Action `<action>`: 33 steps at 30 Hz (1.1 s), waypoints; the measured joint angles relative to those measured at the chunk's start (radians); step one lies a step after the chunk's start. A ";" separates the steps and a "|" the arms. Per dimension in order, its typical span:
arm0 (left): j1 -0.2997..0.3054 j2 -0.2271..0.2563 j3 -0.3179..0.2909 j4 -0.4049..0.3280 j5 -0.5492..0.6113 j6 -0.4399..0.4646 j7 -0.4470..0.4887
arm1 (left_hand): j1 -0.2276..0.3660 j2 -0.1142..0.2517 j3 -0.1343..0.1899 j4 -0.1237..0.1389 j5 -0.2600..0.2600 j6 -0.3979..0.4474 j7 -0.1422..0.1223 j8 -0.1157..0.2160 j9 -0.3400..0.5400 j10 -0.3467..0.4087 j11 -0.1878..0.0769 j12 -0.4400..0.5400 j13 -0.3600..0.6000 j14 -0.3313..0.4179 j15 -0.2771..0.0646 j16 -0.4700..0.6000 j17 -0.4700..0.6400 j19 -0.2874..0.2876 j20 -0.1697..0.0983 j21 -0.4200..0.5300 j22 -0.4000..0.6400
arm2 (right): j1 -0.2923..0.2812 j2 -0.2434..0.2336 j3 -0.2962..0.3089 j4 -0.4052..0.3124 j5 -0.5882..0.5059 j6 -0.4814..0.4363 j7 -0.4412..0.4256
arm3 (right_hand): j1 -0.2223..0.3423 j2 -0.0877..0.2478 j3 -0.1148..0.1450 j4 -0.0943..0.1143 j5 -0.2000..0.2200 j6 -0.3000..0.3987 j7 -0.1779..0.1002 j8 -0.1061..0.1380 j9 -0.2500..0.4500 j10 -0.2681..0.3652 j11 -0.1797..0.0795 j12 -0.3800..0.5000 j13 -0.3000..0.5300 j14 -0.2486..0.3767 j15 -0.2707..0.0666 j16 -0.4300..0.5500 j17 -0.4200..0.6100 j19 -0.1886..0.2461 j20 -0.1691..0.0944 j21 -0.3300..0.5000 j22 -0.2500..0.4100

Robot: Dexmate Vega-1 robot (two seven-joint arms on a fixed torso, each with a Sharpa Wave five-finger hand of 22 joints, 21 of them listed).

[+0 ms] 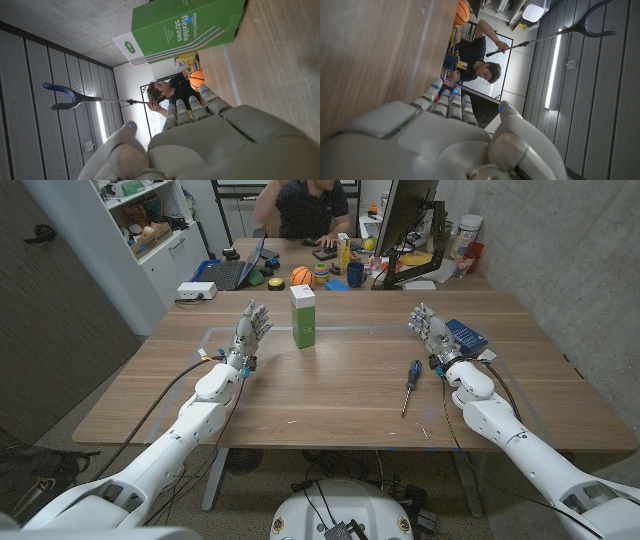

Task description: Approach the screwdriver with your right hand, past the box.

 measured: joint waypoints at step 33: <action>0.017 -0.017 -0.012 0.022 0.002 -0.036 0.031 | 0.000 0.000 0.000 0.000 0.000 0.000 0.000 0.000 0.000 0.002 -0.002 0.000 0.000 0.000 0.000 0.000 0.000 0.000 0.000 0.000 0.000 | -0.059 -0.015 0.018 -0.075 -0.107 0.095 -0.107 | 0.000 0.000 -0.007 0.007 0.000 -0.007 -0.030 0.000 0.000 0.003 -0.003 0.000 0.000 0.004 0.004 0.000 0.005 0.007 0.015 -0.005 0.000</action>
